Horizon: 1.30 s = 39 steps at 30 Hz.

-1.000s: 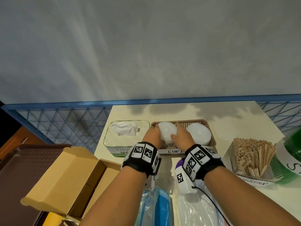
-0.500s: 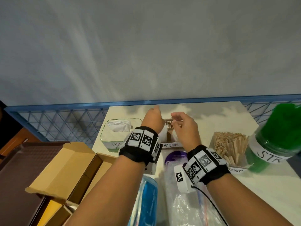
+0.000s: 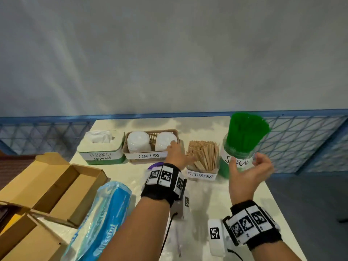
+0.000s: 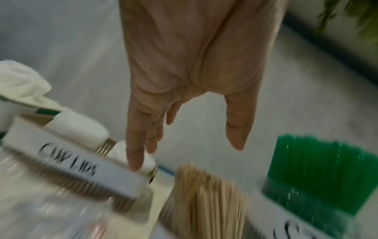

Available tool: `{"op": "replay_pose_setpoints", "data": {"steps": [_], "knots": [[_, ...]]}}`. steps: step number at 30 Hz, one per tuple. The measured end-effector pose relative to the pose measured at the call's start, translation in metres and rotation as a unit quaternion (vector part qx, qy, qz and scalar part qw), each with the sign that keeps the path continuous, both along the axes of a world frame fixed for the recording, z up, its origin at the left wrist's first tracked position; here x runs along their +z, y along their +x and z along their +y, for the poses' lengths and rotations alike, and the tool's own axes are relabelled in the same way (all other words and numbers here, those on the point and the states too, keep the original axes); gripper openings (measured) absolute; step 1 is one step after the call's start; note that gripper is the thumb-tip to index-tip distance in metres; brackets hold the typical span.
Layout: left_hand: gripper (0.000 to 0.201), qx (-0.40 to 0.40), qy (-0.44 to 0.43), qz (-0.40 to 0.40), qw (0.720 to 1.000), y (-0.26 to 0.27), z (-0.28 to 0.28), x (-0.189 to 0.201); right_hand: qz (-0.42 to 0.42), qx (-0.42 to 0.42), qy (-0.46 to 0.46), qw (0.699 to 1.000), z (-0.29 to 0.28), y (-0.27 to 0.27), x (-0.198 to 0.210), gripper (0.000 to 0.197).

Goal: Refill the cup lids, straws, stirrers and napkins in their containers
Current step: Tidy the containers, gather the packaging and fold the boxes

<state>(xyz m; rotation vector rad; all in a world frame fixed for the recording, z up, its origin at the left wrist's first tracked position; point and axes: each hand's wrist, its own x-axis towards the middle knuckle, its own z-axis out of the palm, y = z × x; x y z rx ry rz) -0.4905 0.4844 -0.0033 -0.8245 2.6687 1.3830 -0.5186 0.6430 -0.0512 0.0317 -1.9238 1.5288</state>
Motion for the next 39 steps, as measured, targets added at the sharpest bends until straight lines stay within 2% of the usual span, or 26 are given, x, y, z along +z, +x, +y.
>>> {"op": "replay_pose_setpoints", "data": {"steps": [2, 4, 6, 8, 11, 19, 22, 24, 26, 29, 31, 35, 39], "knots": [[0.086, 0.014, 0.016, -0.001, 1.0, 0.001, 0.011, -0.032, -0.056, -0.019, 0.013, 0.998, 0.02, -0.014, -0.02, 0.07], [0.09, 0.029, 0.027, -0.008, 0.999, -0.002, 0.015, -0.056, -0.152, 0.008, 0.028, 0.988, 0.034, -0.032, -0.038, 0.086], [0.092, 0.044, 0.035, -0.031, 0.998, -0.008, 0.018, -0.076, -0.27, 0.088, 0.021, 0.959, 0.041, -0.045, -0.046, 0.103], [0.094, 0.042, 0.032, -0.018, 0.998, -0.016, 0.017, -0.098, -0.311, 0.176, -0.008, 0.934, 0.043, -0.056, -0.045, 0.11], [0.088, 0.038, 0.03, 0.012, 0.999, -0.022, 0.019, -0.109, -0.281, 0.252, -0.05, 0.925, 0.042, -0.077, -0.052, 0.106], [0.076, 0.056, 0.048, 0.089, 0.993, -0.042, 0.011, -0.121, -0.282, 0.249, -0.059, 0.924, 0.028, -0.109, -0.077, 0.105], [0.078, 0.058, 0.018, 0.099, 0.993, -0.053, 0.008, -0.118, -0.28, 0.242, -0.064, 0.927, 0.02, -0.12, -0.08, 0.103], [0.087, 0.059, -0.013, 0.104, 0.993, -0.063, 0.004, -0.115, -0.28, 0.236, -0.052, 0.929, 0.016, -0.129, -0.081, 0.104], [0.091, 0.049, -0.059, 0.105, 0.992, -0.073, 0.001, -0.112, -0.277, 0.218, -0.033, 0.935, 0.013, -0.136, -0.082, 0.115], [0.084, 0.029, -0.109, 0.128, 0.985, -0.086, -0.005, -0.107, -0.284, 0.205, -0.02, 0.936, 0.01, -0.15, -0.088, 0.123], [0.079, 0.013, -0.141, 0.128, 0.981, -0.096, -0.01, -0.103, -0.282, 0.205, -0.016, 0.937, 0.007, -0.16, -0.09, 0.12], [0.094, -0.011, -0.147, 0.124, 0.981, -0.114, -0.018, -0.099, -0.267, 0.215, -0.013, 0.939, 0.0, -0.172, -0.089, 0.12], [0.093, -0.006, -0.141, 0.126, 0.982, -0.126, -0.023, -0.099, -0.251, 0.234, -0.04, 0.938, -0.005, -0.18, -0.08, 0.102]]}}
